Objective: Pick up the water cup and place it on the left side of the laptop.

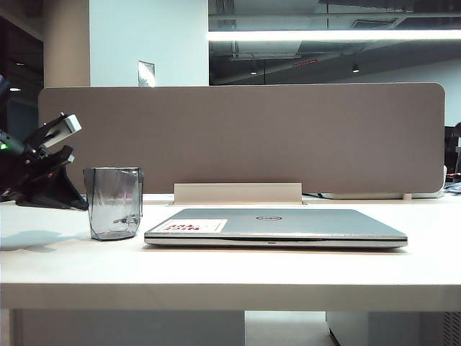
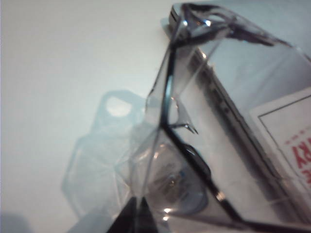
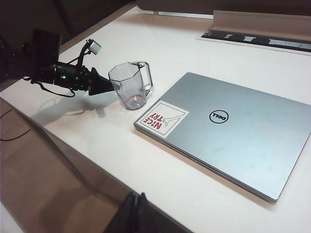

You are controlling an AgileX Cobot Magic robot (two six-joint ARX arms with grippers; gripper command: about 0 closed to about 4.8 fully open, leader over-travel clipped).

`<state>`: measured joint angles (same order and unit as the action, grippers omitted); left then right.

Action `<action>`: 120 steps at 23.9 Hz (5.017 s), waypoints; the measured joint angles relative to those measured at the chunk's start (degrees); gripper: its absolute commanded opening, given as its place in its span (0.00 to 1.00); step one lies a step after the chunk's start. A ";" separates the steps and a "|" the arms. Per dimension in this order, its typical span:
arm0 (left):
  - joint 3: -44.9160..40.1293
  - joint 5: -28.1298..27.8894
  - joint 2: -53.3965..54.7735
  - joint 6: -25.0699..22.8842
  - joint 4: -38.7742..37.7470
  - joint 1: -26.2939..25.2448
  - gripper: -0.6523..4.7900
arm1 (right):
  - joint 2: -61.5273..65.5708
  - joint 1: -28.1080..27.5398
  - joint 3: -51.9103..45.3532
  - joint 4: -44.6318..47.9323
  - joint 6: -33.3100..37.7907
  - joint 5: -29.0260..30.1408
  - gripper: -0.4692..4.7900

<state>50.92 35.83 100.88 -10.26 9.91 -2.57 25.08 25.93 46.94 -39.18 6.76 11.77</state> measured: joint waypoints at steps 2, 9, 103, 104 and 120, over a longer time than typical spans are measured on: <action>0.00 1.27 -0.15 -0.02 -0.70 0.00 0.11 | -0.02 0.00 0.00 0.02 -0.35 0.00 0.08; 0.00 6.82 -0.15 0.00 -1.16 0.02 0.11 | -0.02 0.00 0.00 0.02 -0.57 -0.02 0.08; 22.12 19.32 21.42 -11.30 10.21 0.00 0.11 | 0.17 0.02 -0.11 -1.92 -0.76 -1.25 0.08; 22.14 17.44 21.42 -11.06 10.25 -0.28 0.11 | 0.17 0.02 -0.11 -1.90 -0.76 -1.25 0.08; 22.18 9.18 21.49 -3.10 22.77 -1.33 0.11 | 0.15 0.11 -0.11 -1.92 -0.74 -1.25 0.08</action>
<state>73.10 45.01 122.37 -13.37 32.69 -3.90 25.23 26.04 46.83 -41.10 6.02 10.52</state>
